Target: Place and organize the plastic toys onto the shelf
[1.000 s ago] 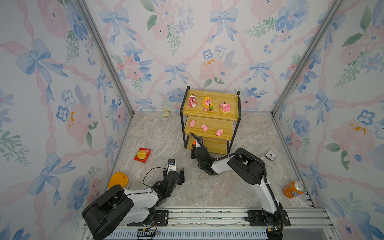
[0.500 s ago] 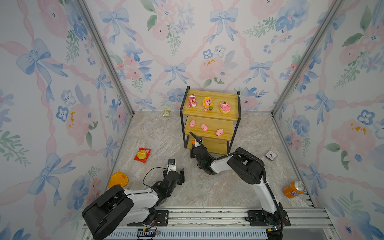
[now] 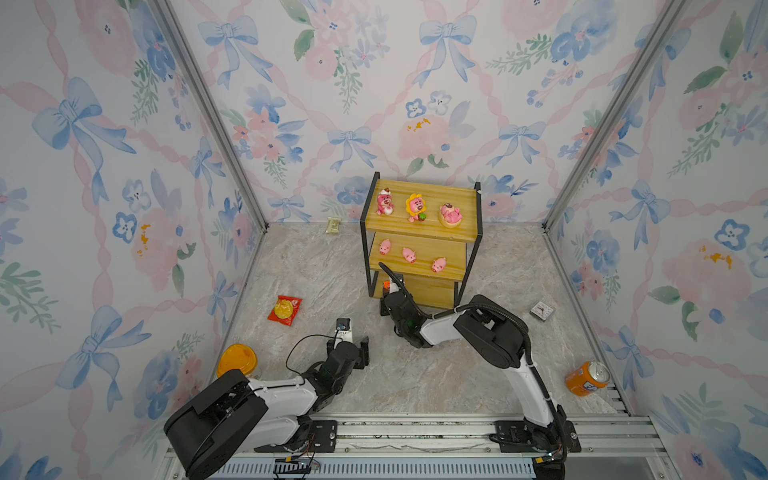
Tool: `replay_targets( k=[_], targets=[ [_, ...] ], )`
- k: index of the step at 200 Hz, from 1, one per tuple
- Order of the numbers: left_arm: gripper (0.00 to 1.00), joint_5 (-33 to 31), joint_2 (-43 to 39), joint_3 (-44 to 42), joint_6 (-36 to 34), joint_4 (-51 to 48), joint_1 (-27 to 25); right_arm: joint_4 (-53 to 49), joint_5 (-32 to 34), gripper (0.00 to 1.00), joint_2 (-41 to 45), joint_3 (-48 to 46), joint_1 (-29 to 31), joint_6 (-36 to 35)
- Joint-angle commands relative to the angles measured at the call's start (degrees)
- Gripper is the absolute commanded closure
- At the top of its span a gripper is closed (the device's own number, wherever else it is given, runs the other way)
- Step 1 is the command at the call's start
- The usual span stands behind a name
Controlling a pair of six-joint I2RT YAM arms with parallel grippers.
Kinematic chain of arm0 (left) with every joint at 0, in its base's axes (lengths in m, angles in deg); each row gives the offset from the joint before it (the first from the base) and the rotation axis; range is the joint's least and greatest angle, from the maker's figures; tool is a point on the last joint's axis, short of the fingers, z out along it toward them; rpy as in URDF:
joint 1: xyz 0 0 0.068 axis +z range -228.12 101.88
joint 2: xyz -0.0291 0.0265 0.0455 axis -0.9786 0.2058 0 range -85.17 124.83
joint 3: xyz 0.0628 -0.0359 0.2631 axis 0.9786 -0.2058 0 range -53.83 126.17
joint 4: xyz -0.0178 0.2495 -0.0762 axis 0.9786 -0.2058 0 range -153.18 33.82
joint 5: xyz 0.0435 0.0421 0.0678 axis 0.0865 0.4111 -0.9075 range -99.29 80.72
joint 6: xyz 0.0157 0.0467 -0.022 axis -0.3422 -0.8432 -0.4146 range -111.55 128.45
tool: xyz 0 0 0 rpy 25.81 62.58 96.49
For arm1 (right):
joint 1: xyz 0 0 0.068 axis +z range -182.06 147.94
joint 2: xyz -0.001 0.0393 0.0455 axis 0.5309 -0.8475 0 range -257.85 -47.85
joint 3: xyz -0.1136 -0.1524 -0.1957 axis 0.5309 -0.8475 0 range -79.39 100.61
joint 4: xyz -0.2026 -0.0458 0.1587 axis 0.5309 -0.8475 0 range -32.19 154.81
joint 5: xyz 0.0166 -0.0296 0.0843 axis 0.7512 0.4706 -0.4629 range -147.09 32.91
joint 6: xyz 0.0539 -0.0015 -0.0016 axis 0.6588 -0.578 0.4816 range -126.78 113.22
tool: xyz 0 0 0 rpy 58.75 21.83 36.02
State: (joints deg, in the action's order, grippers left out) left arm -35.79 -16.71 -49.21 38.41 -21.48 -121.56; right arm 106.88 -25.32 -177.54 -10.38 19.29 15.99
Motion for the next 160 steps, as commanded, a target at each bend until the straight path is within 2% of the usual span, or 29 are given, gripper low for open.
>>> replay_targets(
  k=[1,160],
  targets=[
    [0.25,0.5,0.2,-0.6,-1.2,1.2,0.5,-0.3,0.6,0.66,-1.1,1.8,-0.6,1.4],
    [0.25,0.6,0.3,-0.6,-1.3,1.4,0.6,-8.8,-3.6,0.66,-2.7,8.0,-1.0,0.3]
  ],
)
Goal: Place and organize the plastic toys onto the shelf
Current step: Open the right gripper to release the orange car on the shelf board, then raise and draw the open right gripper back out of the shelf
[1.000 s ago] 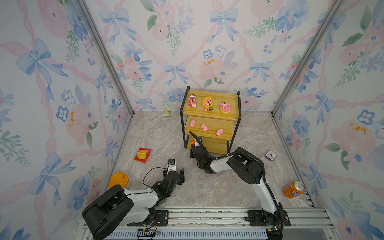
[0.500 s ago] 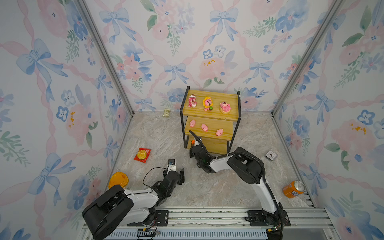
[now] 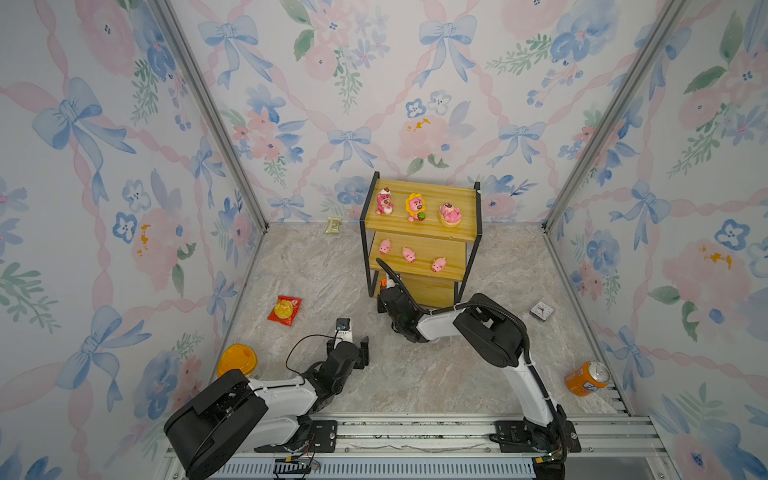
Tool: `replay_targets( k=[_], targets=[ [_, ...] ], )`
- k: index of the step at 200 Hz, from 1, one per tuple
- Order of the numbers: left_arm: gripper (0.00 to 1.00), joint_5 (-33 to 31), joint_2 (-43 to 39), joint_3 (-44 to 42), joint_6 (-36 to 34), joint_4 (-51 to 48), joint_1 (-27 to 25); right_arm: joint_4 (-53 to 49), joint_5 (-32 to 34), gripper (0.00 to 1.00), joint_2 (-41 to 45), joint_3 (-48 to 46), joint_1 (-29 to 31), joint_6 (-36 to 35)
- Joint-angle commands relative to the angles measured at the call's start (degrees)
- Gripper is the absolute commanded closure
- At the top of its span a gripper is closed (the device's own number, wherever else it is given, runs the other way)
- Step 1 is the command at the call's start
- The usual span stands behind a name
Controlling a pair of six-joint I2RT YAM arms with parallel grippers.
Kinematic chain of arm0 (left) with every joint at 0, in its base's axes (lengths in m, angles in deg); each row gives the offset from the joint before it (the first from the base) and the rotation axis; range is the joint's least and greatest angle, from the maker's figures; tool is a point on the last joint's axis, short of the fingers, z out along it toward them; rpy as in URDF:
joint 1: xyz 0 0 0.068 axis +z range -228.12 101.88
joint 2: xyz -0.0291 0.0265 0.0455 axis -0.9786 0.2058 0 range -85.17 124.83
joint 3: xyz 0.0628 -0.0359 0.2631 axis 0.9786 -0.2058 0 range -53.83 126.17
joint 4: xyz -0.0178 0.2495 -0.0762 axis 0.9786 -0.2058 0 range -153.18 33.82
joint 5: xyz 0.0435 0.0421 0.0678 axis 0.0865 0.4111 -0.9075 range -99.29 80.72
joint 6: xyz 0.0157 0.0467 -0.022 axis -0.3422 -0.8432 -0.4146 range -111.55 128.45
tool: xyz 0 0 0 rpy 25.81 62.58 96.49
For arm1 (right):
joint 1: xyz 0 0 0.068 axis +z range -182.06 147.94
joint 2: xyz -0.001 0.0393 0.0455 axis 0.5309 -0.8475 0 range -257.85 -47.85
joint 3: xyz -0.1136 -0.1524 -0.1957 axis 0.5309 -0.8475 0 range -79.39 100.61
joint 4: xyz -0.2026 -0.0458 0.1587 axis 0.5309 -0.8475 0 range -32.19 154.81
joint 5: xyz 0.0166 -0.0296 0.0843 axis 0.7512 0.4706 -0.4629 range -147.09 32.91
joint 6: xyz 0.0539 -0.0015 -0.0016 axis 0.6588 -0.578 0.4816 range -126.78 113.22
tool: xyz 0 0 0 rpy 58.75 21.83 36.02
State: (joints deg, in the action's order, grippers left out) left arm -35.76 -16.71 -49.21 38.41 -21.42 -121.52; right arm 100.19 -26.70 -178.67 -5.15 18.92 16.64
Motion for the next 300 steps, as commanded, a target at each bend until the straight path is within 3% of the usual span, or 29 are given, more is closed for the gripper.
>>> replay_targets(
  k=[1,134,300],
  targets=[
    [0.25,0.5,0.3,-0.6,-1.4,1.4,0.6,-2.2,-2.2,0.66,-1.5,2.8,-0.6,-0.4],
    [0.25,0.7,0.0,-0.7,-1.4,1.4,0.6,1.5,-0.7,0.49,0.1,-0.7,-0.2,-1.7],
    [0.25,1.3,0.7,-0.4,-1.2,1.3,0.6,4.7,-1.5,0.42,6.7,-9.9,0.5,-5.6]
  ],
)
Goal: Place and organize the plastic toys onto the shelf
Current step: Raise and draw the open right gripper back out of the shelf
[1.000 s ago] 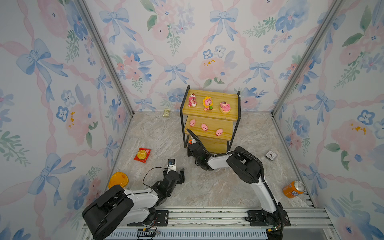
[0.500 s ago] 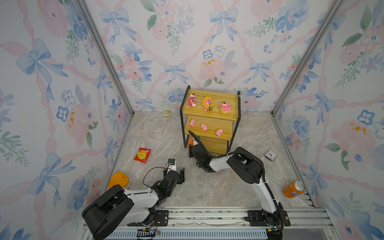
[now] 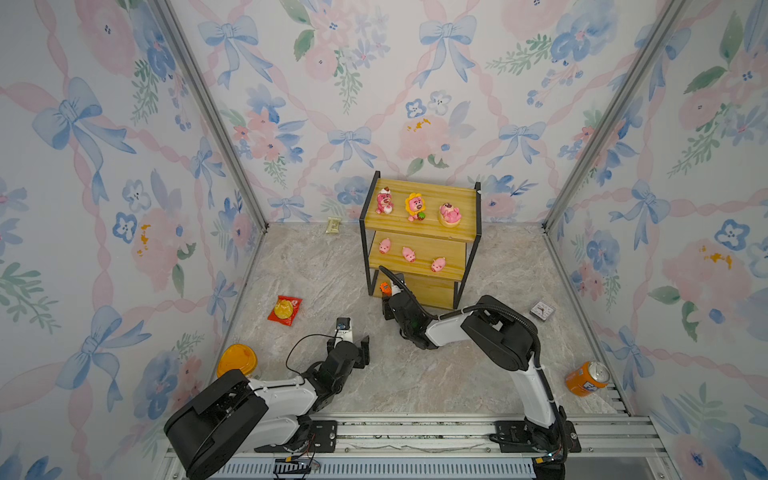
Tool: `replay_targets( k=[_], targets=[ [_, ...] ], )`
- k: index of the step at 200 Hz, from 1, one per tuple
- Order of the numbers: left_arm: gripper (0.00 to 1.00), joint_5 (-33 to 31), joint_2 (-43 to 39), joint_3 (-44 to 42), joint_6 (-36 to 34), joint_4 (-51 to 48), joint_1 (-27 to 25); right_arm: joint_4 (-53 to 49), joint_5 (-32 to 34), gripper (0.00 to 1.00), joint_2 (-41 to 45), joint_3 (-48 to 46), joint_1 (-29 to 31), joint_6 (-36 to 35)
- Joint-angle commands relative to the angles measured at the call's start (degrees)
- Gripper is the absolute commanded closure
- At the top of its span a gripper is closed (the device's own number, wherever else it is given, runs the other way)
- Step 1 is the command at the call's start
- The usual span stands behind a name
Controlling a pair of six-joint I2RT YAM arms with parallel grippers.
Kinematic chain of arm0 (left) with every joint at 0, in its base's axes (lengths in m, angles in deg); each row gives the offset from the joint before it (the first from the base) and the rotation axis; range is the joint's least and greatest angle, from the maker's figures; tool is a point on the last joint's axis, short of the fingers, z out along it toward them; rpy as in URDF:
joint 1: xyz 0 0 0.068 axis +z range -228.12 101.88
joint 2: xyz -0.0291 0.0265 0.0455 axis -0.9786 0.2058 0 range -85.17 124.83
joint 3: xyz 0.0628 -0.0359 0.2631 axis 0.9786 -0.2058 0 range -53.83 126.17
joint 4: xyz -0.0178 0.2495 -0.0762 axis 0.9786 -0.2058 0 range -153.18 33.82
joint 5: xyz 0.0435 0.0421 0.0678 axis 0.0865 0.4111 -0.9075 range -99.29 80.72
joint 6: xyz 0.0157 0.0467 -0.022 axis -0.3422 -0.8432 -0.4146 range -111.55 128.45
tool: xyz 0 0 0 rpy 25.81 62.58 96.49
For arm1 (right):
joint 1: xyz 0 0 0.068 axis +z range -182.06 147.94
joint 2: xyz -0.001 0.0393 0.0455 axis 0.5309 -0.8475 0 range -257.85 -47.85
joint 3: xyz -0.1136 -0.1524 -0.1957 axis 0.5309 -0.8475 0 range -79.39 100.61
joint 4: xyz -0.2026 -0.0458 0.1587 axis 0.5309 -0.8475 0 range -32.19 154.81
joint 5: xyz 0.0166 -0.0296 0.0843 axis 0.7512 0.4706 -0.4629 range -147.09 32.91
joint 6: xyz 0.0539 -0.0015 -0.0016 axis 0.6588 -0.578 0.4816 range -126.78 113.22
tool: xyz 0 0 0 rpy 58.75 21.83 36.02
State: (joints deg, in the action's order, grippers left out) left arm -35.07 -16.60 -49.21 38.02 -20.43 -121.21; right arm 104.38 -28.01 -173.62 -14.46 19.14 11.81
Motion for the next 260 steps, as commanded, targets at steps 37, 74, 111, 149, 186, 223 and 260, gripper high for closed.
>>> replay_targets(
  k=[37,74,111,149,186,223,260],
  targets=[
    [0.25,0.6,0.6,-0.4,-0.8,0.3,0.3,2.3,-0.3,0.48,0.2,0.5,-0.2,-0.6],
    [0.24,0.4,1.1,-0.1,-0.8,0.4,0.3,2.1,-0.1,0.48,-0.8,2.2,-0.4,-0.4],
    [0.24,0.6,2.0,0.3,-0.7,0.4,0.3,2.5,2.2,0.48,-1.4,2.5,-0.5,-0.4],
    [0.24,0.6,2.5,0.7,-0.7,0.4,0.3,2.1,3.2,0.49,-1.8,3.0,-0.7,0.4],
    [0.24,0.7,2.7,0.7,-0.8,0.4,0.3,0.8,3.0,0.44,-2.2,3.8,-1.1,1.4],
    [0.24,0.7,2.7,0.8,-0.7,0.4,0.3,1.6,2.5,0.44,-2.4,3.4,-1.2,1.6],
    [0.24,0.9,2.6,0.7,-0.8,0.4,0.3,4.1,0.9,0.41,-1.4,1.3,-0.9,0.4]
  ],
)
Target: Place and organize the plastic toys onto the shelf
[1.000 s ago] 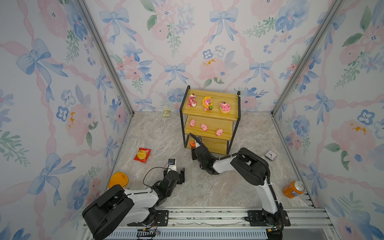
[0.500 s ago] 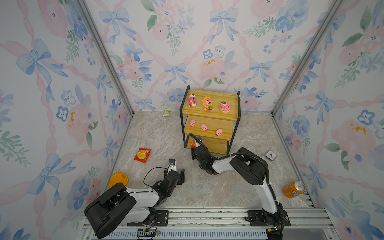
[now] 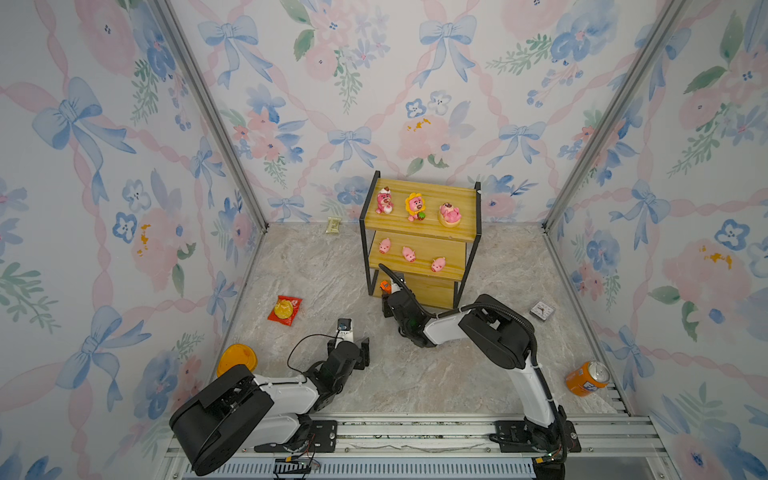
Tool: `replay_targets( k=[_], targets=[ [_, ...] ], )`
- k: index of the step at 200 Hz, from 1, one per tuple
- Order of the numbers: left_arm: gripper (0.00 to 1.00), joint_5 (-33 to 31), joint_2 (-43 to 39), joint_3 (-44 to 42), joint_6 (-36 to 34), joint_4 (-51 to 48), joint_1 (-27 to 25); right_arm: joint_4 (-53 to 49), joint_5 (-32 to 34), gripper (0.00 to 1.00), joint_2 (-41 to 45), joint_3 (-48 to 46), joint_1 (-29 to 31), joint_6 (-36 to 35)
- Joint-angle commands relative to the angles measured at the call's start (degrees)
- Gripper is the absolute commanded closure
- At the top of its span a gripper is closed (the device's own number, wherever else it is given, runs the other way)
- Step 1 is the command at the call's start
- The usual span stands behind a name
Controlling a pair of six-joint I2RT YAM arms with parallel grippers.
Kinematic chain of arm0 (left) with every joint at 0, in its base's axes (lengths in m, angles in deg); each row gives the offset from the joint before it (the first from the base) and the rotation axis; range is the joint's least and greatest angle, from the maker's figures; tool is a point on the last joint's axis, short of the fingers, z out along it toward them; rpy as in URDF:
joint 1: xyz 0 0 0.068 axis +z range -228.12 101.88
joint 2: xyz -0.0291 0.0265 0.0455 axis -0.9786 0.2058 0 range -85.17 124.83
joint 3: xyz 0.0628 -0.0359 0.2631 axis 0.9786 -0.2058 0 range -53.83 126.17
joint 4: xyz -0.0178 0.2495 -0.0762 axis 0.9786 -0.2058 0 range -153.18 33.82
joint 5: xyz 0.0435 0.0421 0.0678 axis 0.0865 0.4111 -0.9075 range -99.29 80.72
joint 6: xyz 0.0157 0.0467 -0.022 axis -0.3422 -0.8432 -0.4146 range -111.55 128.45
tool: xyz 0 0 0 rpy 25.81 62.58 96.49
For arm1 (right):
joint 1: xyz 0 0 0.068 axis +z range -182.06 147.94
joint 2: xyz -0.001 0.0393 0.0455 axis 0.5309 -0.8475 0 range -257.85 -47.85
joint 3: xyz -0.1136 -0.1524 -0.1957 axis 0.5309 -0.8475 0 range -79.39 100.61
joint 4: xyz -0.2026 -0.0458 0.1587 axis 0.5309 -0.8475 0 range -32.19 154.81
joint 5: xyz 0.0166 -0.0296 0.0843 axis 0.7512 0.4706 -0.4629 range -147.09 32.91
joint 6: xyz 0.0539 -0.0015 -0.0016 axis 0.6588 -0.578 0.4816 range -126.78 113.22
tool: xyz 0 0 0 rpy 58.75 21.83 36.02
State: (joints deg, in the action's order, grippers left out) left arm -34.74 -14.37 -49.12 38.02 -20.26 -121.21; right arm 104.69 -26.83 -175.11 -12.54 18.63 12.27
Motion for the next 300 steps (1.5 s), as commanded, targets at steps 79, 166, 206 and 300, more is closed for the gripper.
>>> replay_targets(
  k=[79,166,206,300],
  targets=[
    [0.24,0.9,-0.1,0.6,-0.8,0.2,0.3,6.1,-0.6,0.37,4.3,-5.6,0.7,-2.9],
    [0.24,1.1,-0.4,1.2,-1.3,0.0,-1.3,2.7,-1.8,0.35,12.9,-11.4,2.9,-6.2],
    [0.23,0.4,0.9,3.0,-1.6,0.1,-3.8,-1.8,-2.3,0.35,23.8,-18.7,4.3,-6.4],
    [0.23,3.1,10.0,13.0,-1.2,0.2,-6.6,-30.2,-1.7,0.36,57.2,-30.9,2.2,-4.4]
  ],
)
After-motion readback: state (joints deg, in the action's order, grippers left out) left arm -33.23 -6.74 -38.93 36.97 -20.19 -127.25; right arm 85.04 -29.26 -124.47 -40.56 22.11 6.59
